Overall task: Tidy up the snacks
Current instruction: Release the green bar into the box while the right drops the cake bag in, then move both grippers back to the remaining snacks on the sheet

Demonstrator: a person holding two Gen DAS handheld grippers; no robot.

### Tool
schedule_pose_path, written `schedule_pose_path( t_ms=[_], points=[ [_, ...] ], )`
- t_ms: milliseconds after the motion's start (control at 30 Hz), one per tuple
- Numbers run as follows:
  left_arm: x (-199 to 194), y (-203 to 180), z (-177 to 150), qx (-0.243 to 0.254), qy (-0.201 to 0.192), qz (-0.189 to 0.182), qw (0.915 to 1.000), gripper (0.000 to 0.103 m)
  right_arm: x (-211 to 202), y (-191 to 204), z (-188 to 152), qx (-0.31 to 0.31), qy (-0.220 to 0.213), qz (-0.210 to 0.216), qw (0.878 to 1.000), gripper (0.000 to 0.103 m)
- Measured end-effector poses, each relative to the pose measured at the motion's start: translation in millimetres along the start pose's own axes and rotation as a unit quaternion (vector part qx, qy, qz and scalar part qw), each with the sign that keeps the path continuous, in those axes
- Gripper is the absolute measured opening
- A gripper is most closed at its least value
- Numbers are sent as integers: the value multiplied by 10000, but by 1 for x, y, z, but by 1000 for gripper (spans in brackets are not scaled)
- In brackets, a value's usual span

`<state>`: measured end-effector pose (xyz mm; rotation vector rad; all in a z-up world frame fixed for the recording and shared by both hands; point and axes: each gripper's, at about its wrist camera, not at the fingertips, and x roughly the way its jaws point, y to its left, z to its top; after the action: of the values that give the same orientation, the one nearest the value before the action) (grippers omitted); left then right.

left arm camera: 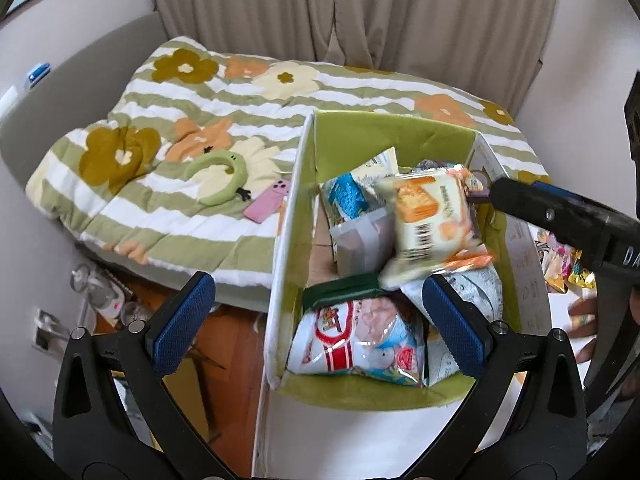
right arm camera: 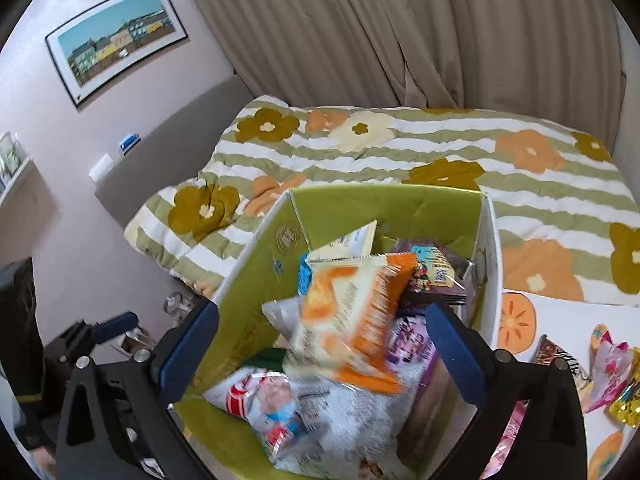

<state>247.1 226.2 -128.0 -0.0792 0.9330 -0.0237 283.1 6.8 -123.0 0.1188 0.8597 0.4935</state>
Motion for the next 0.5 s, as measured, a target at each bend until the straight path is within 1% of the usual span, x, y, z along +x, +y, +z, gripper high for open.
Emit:
schedule_pose_path(
  t_ms=[67,167,367,500],
  points=[
    [-3,0,-4,-32,-1,-38,10000,103,-2,2,-7,-63,70,-118,9999,103],
    [-12,-2,-8,2,-73,-38,10000,103,-8,5,-12,-76,94,-100,9999,103],
    [-37,-8,-12,129,-331,-109,9993,103,-35,16,-22,-204,-120,-227,9995,103],
    [-52,-14,-16,281,-421,-206,9985,103,-54,21,-28,-160,-295,-327,9989,103]
  ],
)
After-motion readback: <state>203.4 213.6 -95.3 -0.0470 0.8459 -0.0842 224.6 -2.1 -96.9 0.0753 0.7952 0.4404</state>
